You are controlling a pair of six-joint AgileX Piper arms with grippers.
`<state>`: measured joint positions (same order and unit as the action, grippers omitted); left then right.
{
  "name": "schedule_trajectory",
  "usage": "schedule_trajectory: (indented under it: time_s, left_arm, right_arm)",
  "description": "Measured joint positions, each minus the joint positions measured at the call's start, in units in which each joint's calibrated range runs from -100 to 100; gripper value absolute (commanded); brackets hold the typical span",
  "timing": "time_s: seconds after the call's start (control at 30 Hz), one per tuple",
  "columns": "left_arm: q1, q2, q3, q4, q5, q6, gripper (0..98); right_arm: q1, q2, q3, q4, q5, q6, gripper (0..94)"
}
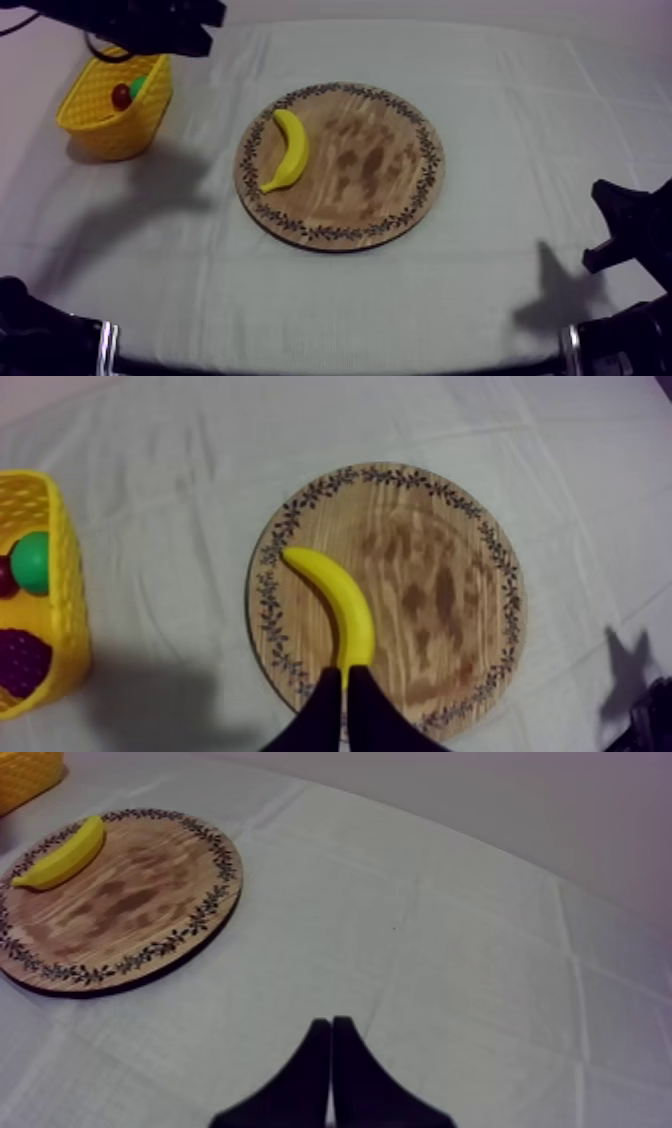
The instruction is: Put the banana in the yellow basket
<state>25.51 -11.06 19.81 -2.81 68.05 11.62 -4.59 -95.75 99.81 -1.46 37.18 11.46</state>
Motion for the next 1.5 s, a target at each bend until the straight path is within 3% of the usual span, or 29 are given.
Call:
schedule_trajectory:
  time_s: [0.17, 0.4, 0.6, 1.03, 1.5]
  left_arm:
    - [0.43, 5.52, -1.98, 1.26, 1.79, 1.51, 16.4]
    - [0.1, 11.92, -3.69, 5.14, 1.65, 1.45, 65.4]
    - [-0.13, 17.03, -6.42, 7.18, 1.87, 0.95, 84.8]
    - [0.51, 29.78, -11.58, 10.88, 0.98, -0.55, 88.8]
    - [0.74, 43.86, -16.24, 11.63, 1.57, -1.7, 78.2]
  right_arm:
    - [0.0, 0.0, 0.0, 0.0, 0.0, 0.0, 0.4]
    - [0.0, 0.0, 0.0, 0.0, 0.0, 0.0, 0.4]
    - [0.0, 0.0, 0.0, 0.0, 0.0, 0.0, 0.4]
    - [0.0, 0.0, 0.0, 0.0, 0.0, 0.0, 0.4]
    - [0.0, 0.0, 0.0, 0.0, 0.0, 0.0, 0.4]
